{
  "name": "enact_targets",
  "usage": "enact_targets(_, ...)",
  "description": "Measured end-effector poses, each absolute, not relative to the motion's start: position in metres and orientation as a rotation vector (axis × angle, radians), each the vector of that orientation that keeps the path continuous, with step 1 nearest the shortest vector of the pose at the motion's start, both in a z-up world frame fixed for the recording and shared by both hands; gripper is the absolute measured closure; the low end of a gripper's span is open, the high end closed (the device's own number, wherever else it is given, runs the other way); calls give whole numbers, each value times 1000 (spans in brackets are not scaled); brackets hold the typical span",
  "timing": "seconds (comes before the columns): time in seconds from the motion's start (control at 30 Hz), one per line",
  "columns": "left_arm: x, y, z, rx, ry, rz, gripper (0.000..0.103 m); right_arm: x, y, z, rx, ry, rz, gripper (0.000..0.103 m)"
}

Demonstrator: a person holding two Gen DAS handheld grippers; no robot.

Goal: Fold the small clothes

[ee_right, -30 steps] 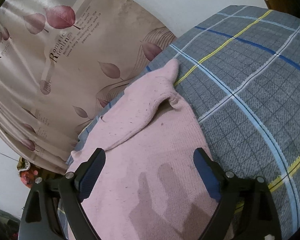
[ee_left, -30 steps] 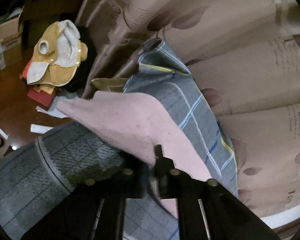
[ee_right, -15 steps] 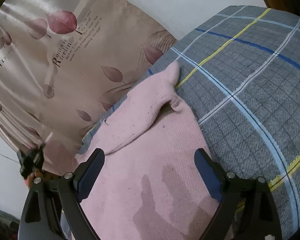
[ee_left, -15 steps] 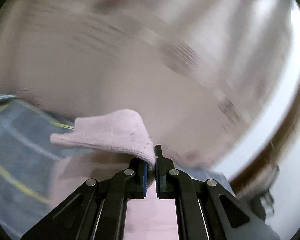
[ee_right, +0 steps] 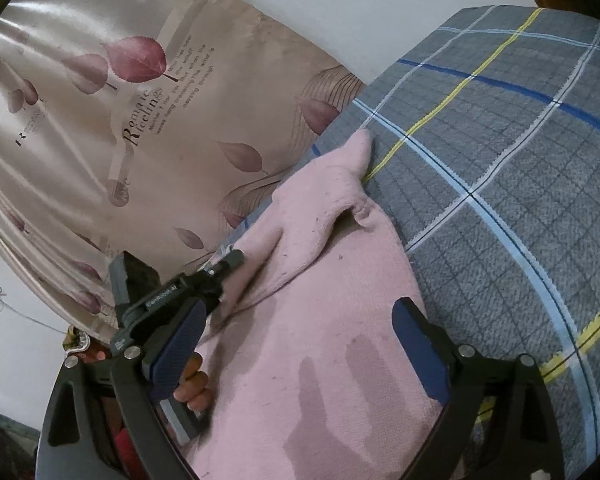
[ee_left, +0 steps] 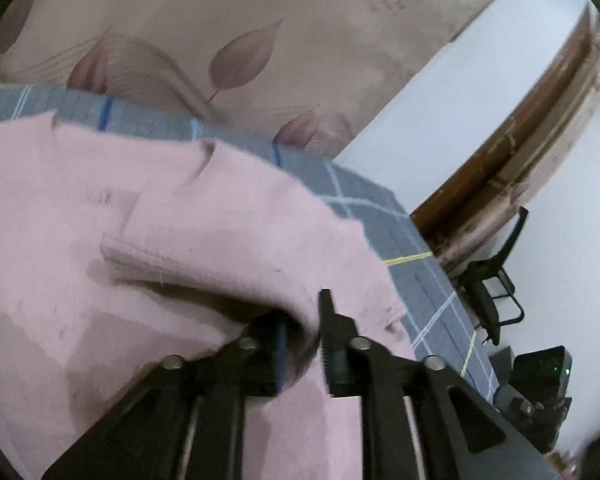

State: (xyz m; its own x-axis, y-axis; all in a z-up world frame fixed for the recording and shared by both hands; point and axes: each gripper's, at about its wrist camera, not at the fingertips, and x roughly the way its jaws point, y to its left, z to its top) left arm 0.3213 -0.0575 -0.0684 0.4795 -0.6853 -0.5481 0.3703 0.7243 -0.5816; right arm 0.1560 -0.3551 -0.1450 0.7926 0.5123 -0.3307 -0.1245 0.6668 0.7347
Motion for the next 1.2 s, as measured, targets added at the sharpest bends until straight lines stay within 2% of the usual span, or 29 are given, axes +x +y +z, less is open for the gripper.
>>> enact_targets(0.03,318,-55,-65,-412,857,-642,72,156,-354,-144,759,560,381,9)
enact_targets(0.07,313,-48,-61,-416,851,-629,56,156,-353,-143,753,564,379,9)
enact_targets(0.1,304,-37,-56,-429,827,-621,46,155,-350,-138,731,566,376,8)
enact_targets(0.13,293,-23,-48,-446,785,-599,26,154,-345,-133,698,563,377,8)
enact_targets(0.17,280,-4,-41,-471,725,-556,15,153,-335,-123,634,562,385,8)
enact_targets(0.23,256,36,-31,-545,599,-506,6,155,-313,-106,538,570,420,8)
enact_targets(0.4,242,98,-37,-499,559,-317,4,188,-239,-68,231,587,439,8)
enact_targets(0.5,244,121,-67,-566,600,-257,4,226,-180,-62,20,635,400,9)
enact_targets(0.57,242,132,-91,-662,624,-237,4,249,-141,-71,-165,674,329,13)
enact_targets(0.63,244,137,-96,-707,622,-230,4,275,-106,-92,-399,709,200,32)
enact_targets(0.67,243,139,-95,-711,607,-233,4,282,-101,-100,-455,713,163,58)
enact_targets(0.7,244,139,-98,-714,616,-237,4,295,-102,-108,-496,733,112,95)
enact_targets(0.73,246,138,-99,-709,630,-237,4,305,-116,-108,-424,759,85,99)
enact_targets(0.87,249,135,-101,-707,632,-232,4,301,-226,-99,170,768,134,97)
enact_targets(1.0,247,138,-97,-698,639,-228,4,294,-304,-143,694,833,364,90)
enact_targets(1.07,247,138,-97,-704,635,-230,4,292,-320,-154,796,817,400,89)
enact_targets(1.2,247,136,-97,-701,637,-228,4,293,-335,-159,885,786,437,81)
